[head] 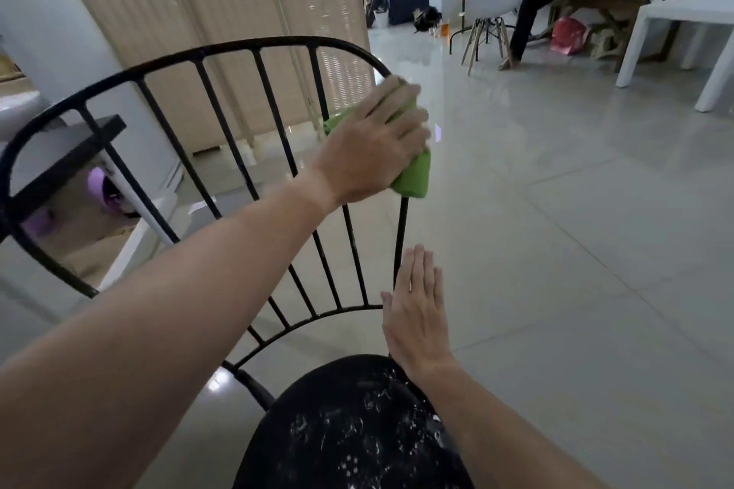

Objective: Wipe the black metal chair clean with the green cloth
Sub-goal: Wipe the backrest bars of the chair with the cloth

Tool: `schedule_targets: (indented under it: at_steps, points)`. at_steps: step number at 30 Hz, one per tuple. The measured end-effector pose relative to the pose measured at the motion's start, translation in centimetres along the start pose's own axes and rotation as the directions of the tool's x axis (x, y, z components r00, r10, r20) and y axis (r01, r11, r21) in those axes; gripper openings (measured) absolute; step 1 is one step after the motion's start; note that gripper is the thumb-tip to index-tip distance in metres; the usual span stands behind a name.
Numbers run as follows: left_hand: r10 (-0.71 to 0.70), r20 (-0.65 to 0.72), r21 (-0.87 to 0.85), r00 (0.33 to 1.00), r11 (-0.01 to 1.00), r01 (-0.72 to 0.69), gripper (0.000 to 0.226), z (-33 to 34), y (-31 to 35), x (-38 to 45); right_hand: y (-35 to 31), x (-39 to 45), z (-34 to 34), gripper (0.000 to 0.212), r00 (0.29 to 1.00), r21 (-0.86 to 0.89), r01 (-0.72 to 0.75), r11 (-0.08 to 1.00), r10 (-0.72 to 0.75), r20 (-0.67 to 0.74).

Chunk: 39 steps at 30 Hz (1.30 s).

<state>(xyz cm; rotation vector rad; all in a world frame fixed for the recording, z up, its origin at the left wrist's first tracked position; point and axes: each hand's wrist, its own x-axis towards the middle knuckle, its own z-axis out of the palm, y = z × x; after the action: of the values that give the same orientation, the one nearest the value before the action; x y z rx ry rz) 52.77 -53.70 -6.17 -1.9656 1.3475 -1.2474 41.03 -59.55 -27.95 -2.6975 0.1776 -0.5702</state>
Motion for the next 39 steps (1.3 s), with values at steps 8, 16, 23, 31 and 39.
schedule_targets:
  at_steps: [8, 16, 23, 31, 39]
  points:
    - [0.401, 0.165, -0.032, 0.901, 0.915, -0.402, 0.027, 0.9, 1.4, -3.0, -1.2, 1.2, 0.3, 0.058, 0.991, 0.243, -0.133, 0.961, 0.132, 0.019]
    - [-0.118, -0.03, 0.049, 0.993, 0.992, 0.119, 0.03, 0.0, -2.5, 1.0, -0.6, 1.3, 0.8, 0.058, 0.995, 0.218, -0.099, 0.971, 0.102, -0.001]
    - [0.283, 0.044, -0.065, 0.958, 0.958, -0.28, 0.031, 2.2, 3.9, -4.2, 0.1, 1.7, 1.6, 0.058, 0.996, 0.166, -0.071, 0.984, 0.079, -0.039]
    - [0.191, 0.083, 0.028, 0.978, 0.981, -0.194, 0.029, 2.0, 2.3, -3.3, 0.3, 1.9, 2.2, 0.057, 0.996, 0.15, -0.062, 0.987, 0.07, -0.051]
    - [-0.276, 0.061, -0.029, 0.959, 0.96, 0.278, 0.039, -2.2, -8.0, 1.7, 0.4, 1.7, 2.5, 0.058, 0.995, 0.138, -0.068, 0.988, 0.077, -0.064]
